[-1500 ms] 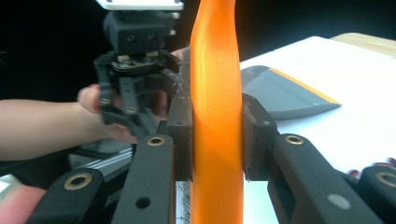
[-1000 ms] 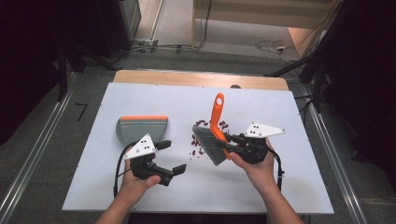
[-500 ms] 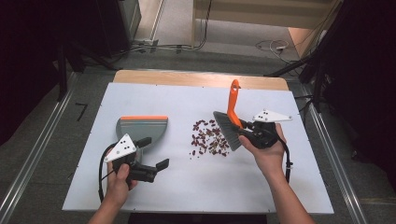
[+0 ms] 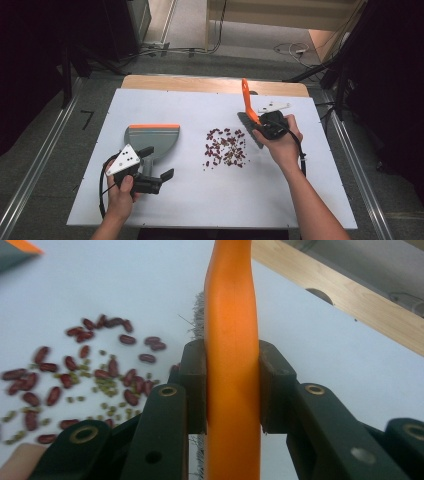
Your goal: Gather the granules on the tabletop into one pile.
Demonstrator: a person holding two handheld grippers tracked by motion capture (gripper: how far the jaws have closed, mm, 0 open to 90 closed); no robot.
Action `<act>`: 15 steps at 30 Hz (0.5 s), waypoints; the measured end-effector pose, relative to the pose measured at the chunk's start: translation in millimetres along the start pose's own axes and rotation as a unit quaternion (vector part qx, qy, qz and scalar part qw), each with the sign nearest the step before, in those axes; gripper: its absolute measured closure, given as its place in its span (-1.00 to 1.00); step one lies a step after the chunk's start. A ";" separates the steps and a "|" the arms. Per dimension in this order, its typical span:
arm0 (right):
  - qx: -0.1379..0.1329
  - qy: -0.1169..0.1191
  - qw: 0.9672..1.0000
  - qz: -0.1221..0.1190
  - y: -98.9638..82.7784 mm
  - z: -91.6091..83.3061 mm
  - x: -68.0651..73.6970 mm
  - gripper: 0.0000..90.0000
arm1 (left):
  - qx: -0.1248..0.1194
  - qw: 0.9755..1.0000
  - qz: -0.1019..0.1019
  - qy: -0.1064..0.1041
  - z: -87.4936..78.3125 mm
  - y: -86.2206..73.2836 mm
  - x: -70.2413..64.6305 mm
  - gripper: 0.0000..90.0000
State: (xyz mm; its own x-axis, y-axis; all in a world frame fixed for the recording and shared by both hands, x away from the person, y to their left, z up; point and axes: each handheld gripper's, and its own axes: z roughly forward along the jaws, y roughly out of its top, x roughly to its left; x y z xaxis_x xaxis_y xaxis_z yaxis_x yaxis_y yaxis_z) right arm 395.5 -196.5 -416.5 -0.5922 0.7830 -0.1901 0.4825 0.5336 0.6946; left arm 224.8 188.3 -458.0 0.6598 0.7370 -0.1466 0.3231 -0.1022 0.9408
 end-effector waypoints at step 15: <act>0.117 -0.057 0.986 -0.107 23.0 52.9 38.2 0.54 | 0.006 1.000 -0.003 -0.005 0.1 -2.2 3.3 -1.00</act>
State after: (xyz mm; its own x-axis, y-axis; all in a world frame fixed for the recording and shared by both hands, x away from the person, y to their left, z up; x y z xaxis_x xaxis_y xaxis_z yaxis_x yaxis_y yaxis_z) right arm 418.1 -137.4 -444.5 -0.6266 0.6688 -0.4001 0.4981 0.7385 0.4544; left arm 226.4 190.9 -460.6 0.6642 0.7315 -0.1541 0.3339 -0.1059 0.9367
